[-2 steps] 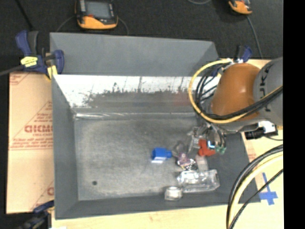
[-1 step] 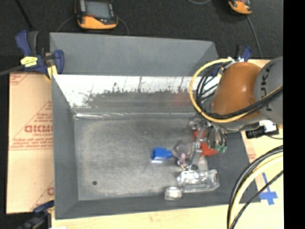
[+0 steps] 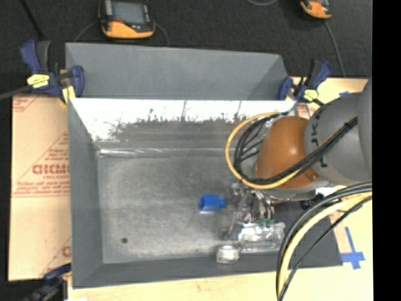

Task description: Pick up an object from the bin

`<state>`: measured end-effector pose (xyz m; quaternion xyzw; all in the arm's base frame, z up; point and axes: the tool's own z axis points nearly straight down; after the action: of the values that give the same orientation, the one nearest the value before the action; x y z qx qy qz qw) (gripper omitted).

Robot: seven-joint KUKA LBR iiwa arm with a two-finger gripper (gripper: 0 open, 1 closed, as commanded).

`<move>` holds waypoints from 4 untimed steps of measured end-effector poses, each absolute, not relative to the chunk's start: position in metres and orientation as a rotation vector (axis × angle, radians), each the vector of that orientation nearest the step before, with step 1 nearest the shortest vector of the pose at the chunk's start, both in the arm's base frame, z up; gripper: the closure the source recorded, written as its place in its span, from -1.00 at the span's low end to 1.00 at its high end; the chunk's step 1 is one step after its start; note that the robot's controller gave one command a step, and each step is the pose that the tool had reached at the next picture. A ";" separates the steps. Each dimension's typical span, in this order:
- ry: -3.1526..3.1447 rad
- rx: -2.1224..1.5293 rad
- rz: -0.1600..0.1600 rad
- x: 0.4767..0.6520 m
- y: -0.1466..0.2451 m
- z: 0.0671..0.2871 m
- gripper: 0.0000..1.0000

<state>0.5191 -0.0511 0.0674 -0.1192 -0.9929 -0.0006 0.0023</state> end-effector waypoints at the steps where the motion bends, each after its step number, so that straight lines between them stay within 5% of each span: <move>1: -3.050 -0.775 -0.005 0.559 -0.015 0.071 -1.00; 2: -3.050 -0.772 0.000 0.558 -0.017 0.071 1.00; 3: -3.081 -0.619 0.001 0.538 0.004 0.071 1.00; 4: -3.079 -0.674 -0.001 0.531 -0.030 0.183 1.00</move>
Offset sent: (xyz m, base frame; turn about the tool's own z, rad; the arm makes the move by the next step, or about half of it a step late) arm 0.0377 0.0348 0.0026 0.2628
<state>0.5309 -0.0298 0.1831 -0.2137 -0.9769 -0.0003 -0.0050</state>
